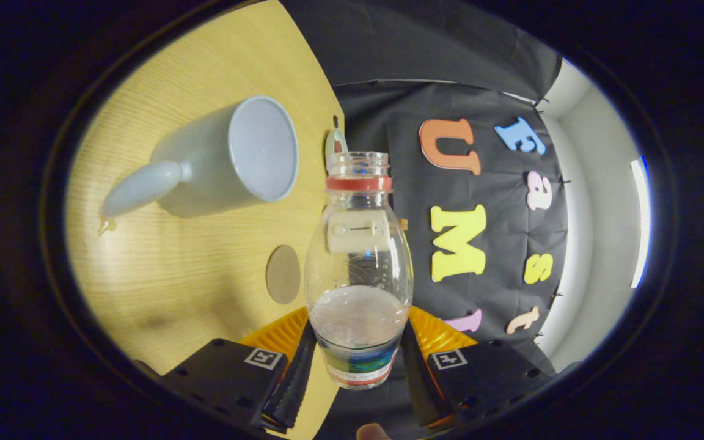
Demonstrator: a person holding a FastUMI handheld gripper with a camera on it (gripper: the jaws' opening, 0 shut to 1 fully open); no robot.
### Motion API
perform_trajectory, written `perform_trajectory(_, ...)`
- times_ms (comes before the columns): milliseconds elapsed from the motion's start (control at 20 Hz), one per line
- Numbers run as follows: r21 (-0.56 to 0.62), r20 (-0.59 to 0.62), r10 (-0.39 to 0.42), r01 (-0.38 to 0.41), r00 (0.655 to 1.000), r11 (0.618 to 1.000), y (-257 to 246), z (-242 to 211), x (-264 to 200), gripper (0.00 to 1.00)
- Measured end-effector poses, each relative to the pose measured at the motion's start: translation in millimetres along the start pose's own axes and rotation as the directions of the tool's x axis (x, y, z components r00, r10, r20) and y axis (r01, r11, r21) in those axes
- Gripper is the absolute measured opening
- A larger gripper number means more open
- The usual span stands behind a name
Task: Take the bottle from table, then pour the juice into the cup, finally place the bottle on the coaster
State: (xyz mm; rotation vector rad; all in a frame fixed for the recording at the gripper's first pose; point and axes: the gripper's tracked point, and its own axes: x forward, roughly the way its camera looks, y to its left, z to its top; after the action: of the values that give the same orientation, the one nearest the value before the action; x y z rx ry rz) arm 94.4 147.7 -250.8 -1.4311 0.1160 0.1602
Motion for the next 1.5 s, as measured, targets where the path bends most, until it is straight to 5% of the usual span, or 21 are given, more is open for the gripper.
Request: perform_trajectory(1500,-0.253,-0.011,-0.004,0.001,1.000,0.967,-22.1,10.9,-2.6,0.74)
